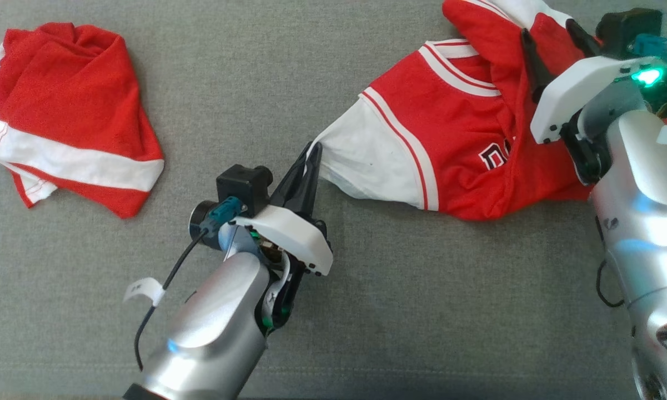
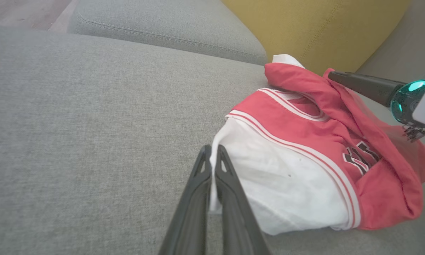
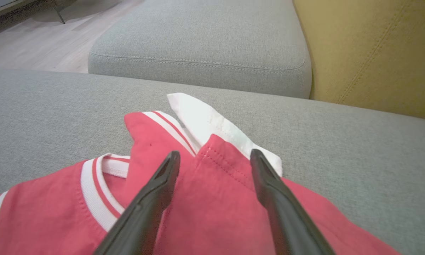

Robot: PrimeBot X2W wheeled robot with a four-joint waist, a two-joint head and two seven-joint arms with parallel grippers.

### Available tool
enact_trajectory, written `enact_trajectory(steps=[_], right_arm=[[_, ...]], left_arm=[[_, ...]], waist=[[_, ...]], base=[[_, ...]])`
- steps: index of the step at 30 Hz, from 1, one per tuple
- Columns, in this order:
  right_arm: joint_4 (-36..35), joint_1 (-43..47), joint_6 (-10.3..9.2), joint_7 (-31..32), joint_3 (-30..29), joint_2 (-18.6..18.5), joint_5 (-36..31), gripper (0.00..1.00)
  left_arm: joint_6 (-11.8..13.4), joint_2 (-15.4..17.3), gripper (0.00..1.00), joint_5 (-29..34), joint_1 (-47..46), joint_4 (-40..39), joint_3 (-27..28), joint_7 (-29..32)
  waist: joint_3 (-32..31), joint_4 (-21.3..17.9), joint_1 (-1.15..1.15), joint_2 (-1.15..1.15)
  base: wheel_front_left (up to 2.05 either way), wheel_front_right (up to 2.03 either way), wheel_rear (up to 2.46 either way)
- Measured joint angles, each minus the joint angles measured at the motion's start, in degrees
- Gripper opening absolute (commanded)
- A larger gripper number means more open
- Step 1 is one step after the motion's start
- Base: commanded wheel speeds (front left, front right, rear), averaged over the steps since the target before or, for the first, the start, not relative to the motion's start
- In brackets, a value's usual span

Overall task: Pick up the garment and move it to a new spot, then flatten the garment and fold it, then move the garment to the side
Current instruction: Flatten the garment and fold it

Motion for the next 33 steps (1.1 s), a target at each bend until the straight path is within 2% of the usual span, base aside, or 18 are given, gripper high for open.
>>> enact_trajectory(steps=[11, 12, 13, 15, 27, 33], right_arm=[[8.6, -4.2, 0.01, -3.3, -1.2, 1.4, 0.0, 1.0], [9.3, -4.5, 0.01, -3.7, -1.2, 1.4, 0.0, 0.88], [9.7, -4.8, 0.01, -3.8, -1.2, 1.4, 0.0, 0.47], [10.7, -5.1, 0.01, -4.5, -1.2, 1.4, 0.2, 0.0], [14.0, -5.9, 0.01, -9.0, -0.2, 1.6, 3.2, 0.0], [12.7, -5.6, 0.0, -12.4, -0.6, 1.5, 6.1, 0.0]], left_arm=[[0.2, 0.0, 0.0, 0.0, -1.0, -0.1, -0.8, 0.0], [0.2, 0.0, 0.0, 0.0, -1.1, -0.1, -0.8, 0.0], [0.2, 0.0, 0.0, 0.0, -1.2, -0.1, -0.8, 0.0], [0.2, 0.0, 0.0, 0.0, -1.2, -0.1, -0.8, 0.0], [0.3, 0.0, 0.0, 0.0, -1.1, 0.9, -0.5, 0.0], [0.4, 0.0, 0.0, 0.0, -0.6, 0.9, 2.2, 0.0]], waist=[[0.7, 0.2, 0.0, 0.0], [0.7, 0.2, 0.0, 0.0], [0.7, 0.2, 0.0, 0.0], [0.8, 0.1, 0.0, 0.0], [-0.9, -1.1, 0.0, 0.0], [-3.7, -3.0, 0.0, 0.0]], base=[[0.0, 0.0, 0.0], [0.0, 0.0, 0.0], [0.0, 0.0, 0.0], [0.0, 0.0, 0.0], [0.0, 0.0, 0.0], [0.0, 0.0, 0.0]])
